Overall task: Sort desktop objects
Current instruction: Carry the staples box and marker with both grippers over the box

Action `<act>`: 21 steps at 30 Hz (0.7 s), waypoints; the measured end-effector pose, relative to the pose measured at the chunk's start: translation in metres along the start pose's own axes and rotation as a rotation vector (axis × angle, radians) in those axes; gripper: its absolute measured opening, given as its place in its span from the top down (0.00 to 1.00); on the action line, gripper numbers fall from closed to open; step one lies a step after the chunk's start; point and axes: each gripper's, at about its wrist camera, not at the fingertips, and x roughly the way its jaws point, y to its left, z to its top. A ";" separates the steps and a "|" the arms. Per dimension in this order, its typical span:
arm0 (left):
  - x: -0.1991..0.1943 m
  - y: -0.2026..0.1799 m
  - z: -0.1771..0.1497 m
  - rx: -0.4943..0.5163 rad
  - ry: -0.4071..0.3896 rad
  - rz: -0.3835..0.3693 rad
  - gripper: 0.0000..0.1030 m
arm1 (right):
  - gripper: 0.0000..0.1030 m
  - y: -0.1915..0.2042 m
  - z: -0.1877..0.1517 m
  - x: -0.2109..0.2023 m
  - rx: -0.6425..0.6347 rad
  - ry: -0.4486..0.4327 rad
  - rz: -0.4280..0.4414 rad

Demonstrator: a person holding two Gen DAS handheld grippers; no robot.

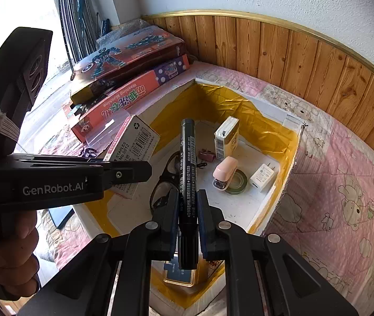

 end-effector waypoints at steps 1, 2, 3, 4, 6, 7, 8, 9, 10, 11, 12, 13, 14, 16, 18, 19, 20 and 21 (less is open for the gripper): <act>0.004 0.000 0.001 -0.011 0.013 -0.003 0.87 | 0.86 -0.001 0.001 0.004 0.001 0.011 0.001; 0.007 0.001 0.003 -0.021 0.026 -0.006 0.87 | 0.86 -0.002 0.002 0.008 0.002 0.023 0.002; 0.011 0.001 0.003 -0.031 0.042 -0.009 0.87 | 0.86 -0.003 0.003 0.012 0.002 0.034 0.001; 0.016 0.001 0.005 -0.044 0.062 -0.015 0.87 | 0.86 -0.004 0.005 0.016 0.002 0.046 0.000; 0.025 0.002 0.007 -0.068 0.094 -0.013 0.87 | 0.86 -0.005 0.006 0.024 -0.005 0.074 -0.006; 0.029 0.002 0.007 -0.074 0.108 -0.009 0.87 | 0.86 -0.005 0.007 0.028 -0.012 0.088 -0.012; 0.034 0.002 0.007 -0.080 0.121 -0.006 0.87 | 0.86 -0.006 0.007 0.032 -0.019 0.102 -0.019; 0.039 0.002 0.008 -0.087 0.139 -0.003 0.87 | 0.86 -0.007 0.008 0.035 -0.025 0.116 -0.027; 0.044 0.002 0.008 -0.092 0.157 -0.001 0.86 | 0.86 -0.008 0.008 0.039 -0.030 0.134 -0.033; 0.049 0.001 0.008 -0.093 0.171 0.007 0.86 | 0.86 -0.009 0.008 0.043 -0.032 0.151 -0.037; 0.053 0.000 0.007 -0.092 0.182 0.017 0.86 | 0.86 -0.010 0.009 0.047 -0.034 0.169 -0.040; 0.057 0.000 0.007 -0.089 0.192 0.028 0.86 | 0.86 -0.011 0.009 0.051 -0.039 0.186 -0.044; 0.062 -0.001 0.007 -0.090 0.203 0.037 0.86 | 0.86 -0.012 0.010 0.055 -0.048 0.204 -0.048; 0.070 -0.001 0.007 -0.093 0.225 0.054 0.86 | 0.86 -0.012 0.011 0.062 -0.068 0.237 -0.055; 0.077 -0.001 0.007 -0.091 0.246 0.062 0.86 | 0.86 -0.012 0.013 0.070 -0.096 0.276 -0.064; 0.080 -0.001 0.007 -0.088 0.254 0.067 0.86 | 0.86 -0.012 0.013 0.074 -0.108 0.294 -0.069; 0.084 -0.002 0.009 -0.084 0.265 0.066 0.86 | 0.86 -0.013 0.014 0.078 -0.119 0.313 -0.075; 0.087 -0.002 0.010 -0.081 0.277 0.069 0.86 | 0.86 -0.015 0.014 0.082 -0.127 0.329 -0.081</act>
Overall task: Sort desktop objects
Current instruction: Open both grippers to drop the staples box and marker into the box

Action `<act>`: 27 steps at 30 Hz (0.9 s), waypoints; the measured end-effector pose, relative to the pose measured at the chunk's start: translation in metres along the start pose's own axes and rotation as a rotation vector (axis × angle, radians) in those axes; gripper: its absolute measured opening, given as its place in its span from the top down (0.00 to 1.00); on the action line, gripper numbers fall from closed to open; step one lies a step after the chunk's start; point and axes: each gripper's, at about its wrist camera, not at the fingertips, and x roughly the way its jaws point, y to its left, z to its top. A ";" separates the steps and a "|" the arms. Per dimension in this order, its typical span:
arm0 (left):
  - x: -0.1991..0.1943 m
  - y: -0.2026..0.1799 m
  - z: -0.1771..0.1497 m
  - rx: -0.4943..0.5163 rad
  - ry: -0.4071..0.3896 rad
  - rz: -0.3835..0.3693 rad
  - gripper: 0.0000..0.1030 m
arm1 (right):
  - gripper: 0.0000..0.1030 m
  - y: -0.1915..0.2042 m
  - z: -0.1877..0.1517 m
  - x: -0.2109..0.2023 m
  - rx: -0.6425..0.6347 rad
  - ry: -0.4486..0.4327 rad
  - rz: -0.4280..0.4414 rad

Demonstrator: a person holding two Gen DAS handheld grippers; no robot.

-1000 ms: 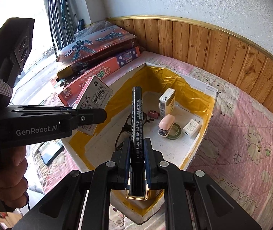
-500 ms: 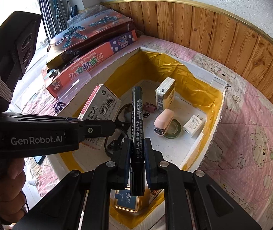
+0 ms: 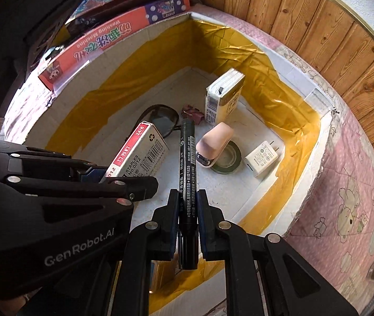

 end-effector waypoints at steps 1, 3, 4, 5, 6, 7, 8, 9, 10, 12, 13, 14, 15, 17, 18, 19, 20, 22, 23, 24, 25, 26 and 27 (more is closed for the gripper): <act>0.002 0.000 0.002 -0.001 0.004 0.010 0.86 | 0.86 -0.002 0.001 0.004 -0.001 0.015 -0.001; 0.007 0.000 0.007 0.003 0.018 0.020 0.86 | 0.86 -0.006 0.004 0.011 0.003 0.044 0.012; 0.010 0.001 0.009 0.001 0.027 0.027 0.85 | 0.86 -0.008 0.005 0.014 0.005 0.054 0.014; 0.013 0.001 0.011 0.002 0.038 0.031 0.85 | 0.86 -0.009 0.006 0.016 0.004 0.064 0.018; 0.016 0.002 0.013 0.002 0.050 0.033 0.87 | 0.86 -0.010 0.008 0.018 0.005 0.068 0.019; 0.019 0.003 0.015 0.000 0.055 0.041 0.86 | 0.86 -0.010 0.009 0.019 0.003 0.072 0.013; 0.020 0.004 0.017 0.001 0.056 0.053 0.86 | 0.86 -0.010 0.009 0.020 -0.004 0.074 0.005; 0.021 0.005 0.017 0.006 0.060 0.060 0.82 | 0.85 -0.011 0.009 0.020 0.002 0.072 0.008; 0.022 0.005 0.017 0.010 0.066 0.061 0.79 | 0.85 -0.012 0.009 0.020 0.012 0.074 0.010; 0.021 0.008 0.016 0.010 0.070 0.061 0.73 | 0.85 -0.012 0.007 0.019 0.015 0.070 0.005; 0.021 0.009 0.015 0.013 0.073 0.059 0.70 | 0.84 -0.012 0.006 0.018 0.014 0.067 0.004; 0.019 0.009 0.014 0.016 0.073 0.058 0.70 | 0.83 -0.012 0.004 0.017 0.015 0.065 0.001; 0.017 0.010 0.013 0.018 0.069 0.061 0.70 | 0.82 -0.012 0.003 0.015 0.016 0.062 0.002; 0.011 0.010 0.010 0.028 0.056 0.063 0.70 | 0.81 -0.012 0.000 0.011 0.017 0.057 0.004; 0.007 0.009 0.008 0.035 0.051 0.062 0.70 | 0.81 -0.012 -0.001 0.008 0.019 0.054 0.006; 0.004 0.009 0.006 0.039 0.046 0.061 0.70 | 0.78 -0.011 -0.003 0.005 0.022 0.051 0.010; 0.000 0.008 0.003 0.044 0.041 0.063 0.70 | 0.77 -0.011 -0.004 0.002 0.023 0.048 0.013; -0.009 0.005 -0.003 0.064 0.026 0.070 0.69 | 0.72 -0.008 -0.008 -0.005 0.015 0.044 0.010; -0.012 0.004 -0.007 0.077 0.018 0.076 0.69 | 0.68 -0.007 -0.010 -0.008 0.014 0.047 0.010; -0.016 0.004 -0.011 0.091 0.007 0.085 0.69 | 0.66 -0.006 -0.012 -0.011 0.013 0.048 0.013; -0.021 0.001 -0.016 0.109 -0.007 0.094 0.69 | 0.65 -0.006 -0.015 -0.014 0.010 0.050 0.013; -0.026 -0.001 -0.021 0.130 -0.021 0.104 0.69 | 0.65 -0.006 -0.018 -0.016 0.005 0.054 0.013; -0.031 -0.003 -0.026 0.151 -0.035 0.117 0.69 | 0.65 -0.005 -0.019 -0.020 0.000 0.056 0.014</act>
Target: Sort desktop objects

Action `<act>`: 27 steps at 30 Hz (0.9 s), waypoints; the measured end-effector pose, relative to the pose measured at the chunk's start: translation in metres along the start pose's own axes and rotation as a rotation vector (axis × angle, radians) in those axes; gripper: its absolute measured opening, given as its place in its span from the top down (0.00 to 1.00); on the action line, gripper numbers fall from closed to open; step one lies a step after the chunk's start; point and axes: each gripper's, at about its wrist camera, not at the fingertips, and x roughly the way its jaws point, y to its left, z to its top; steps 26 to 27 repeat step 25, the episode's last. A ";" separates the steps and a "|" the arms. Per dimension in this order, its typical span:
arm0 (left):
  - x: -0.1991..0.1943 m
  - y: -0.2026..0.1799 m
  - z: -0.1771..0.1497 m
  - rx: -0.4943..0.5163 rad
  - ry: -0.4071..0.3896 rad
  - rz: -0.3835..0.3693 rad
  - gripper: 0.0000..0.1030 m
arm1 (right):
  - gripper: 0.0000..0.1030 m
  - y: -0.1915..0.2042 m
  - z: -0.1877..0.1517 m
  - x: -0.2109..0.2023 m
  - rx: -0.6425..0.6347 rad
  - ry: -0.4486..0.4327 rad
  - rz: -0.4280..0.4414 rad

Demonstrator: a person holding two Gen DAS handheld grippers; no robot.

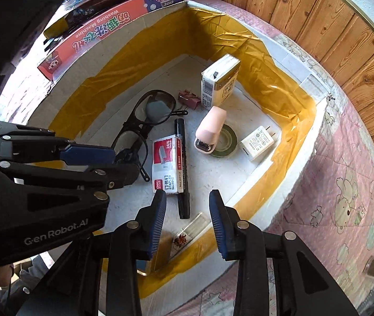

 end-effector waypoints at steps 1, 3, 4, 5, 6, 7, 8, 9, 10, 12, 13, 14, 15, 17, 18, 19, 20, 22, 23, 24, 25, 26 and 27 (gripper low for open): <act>-0.005 -0.002 -0.005 0.018 -0.014 0.012 0.69 | 0.64 0.000 -0.003 -0.003 -0.004 -0.001 0.000; -0.011 -0.007 -0.012 0.043 -0.034 0.021 0.69 | 0.63 0.000 -0.010 -0.011 -0.009 -0.005 0.002; -0.016 -0.008 -0.017 0.054 -0.047 0.028 0.69 | 0.61 0.002 -0.014 -0.015 -0.013 -0.007 0.005; -0.022 -0.007 -0.022 0.063 -0.063 0.040 0.69 | 0.59 0.000 -0.015 -0.019 -0.019 -0.009 0.008; -0.027 -0.010 -0.025 0.071 -0.079 0.051 0.69 | 0.59 0.002 -0.018 -0.023 -0.025 -0.012 0.009; -0.032 -0.011 -0.030 0.081 -0.093 0.059 0.69 | 0.59 0.004 -0.021 -0.027 -0.032 -0.013 0.011; -0.037 -0.012 -0.035 0.085 -0.105 0.065 0.69 | 0.58 0.008 -0.025 -0.030 -0.043 -0.012 0.014; -0.042 -0.013 -0.039 0.088 -0.115 0.065 0.69 | 0.58 0.012 -0.027 -0.034 -0.054 -0.014 0.012; -0.045 -0.008 -0.042 0.093 -0.126 0.069 0.69 | 0.56 0.014 -0.030 -0.038 -0.065 -0.015 0.010; -0.052 -0.005 -0.047 0.100 -0.156 0.082 0.69 | 0.54 0.023 -0.034 -0.041 -0.095 -0.015 0.002; -0.057 -0.006 -0.051 0.106 -0.171 0.088 0.67 | 0.53 0.028 -0.037 -0.042 -0.112 -0.015 -0.007; -0.061 -0.006 -0.054 0.115 -0.187 0.092 0.64 | 0.52 0.034 -0.039 -0.042 -0.129 -0.015 -0.017; -0.065 -0.006 -0.057 0.125 -0.207 0.097 0.53 | 0.52 0.038 -0.043 -0.044 -0.147 -0.016 -0.027; -0.073 -0.004 -0.064 0.141 -0.247 0.106 0.45 | 0.51 0.046 -0.047 -0.043 -0.174 -0.016 -0.042; -0.078 -0.003 -0.068 0.143 -0.261 0.104 0.45 | 0.51 0.050 -0.049 -0.045 -0.185 -0.017 -0.051; -0.082 -0.003 -0.071 0.142 -0.280 0.104 0.45 | 0.51 0.052 -0.051 -0.047 -0.193 -0.018 -0.058; -0.086 -0.002 -0.074 0.141 -0.302 0.109 0.45 | 0.51 0.054 -0.053 -0.048 -0.198 -0.020 -0.065; -0.094 -0.002 -0.080 0.144 -0.331 0.118 0.45 | 0.51 0.057 -0.055 -0.051 -0.201 -0.027 -0.077; -0.097 -0.002 -0.082 0.147 -0.338 0.113 0.45 | 0.51 0.059 -0.056 -0.053 -0.200 -0.031 -0.078; -0.099 -0.002 -0.084 0.150 -0.343 0.110 0.45 | 0.51 0.060 -0.057 -0.055 -0.199 -0.034 -0.076; -0.101 -0.003 -0.087 0.155 -0.347 0.116 0.45 | 0.51 0.061 -0.057 -0.056 -0.198 -0.039 -0.077; -0.101 -0.003 -0.087 0.155 -0.347 0.116 0.45 | 0.51 0.061 -0.057 -0.056 -0.198 -0.039 -0.077; -0.101 -0.003 -0.087 0.155 -0.347 0.116 0.45 | 0.51 0.061 -0.057 -0.056 -0.198 -0.039 -0.077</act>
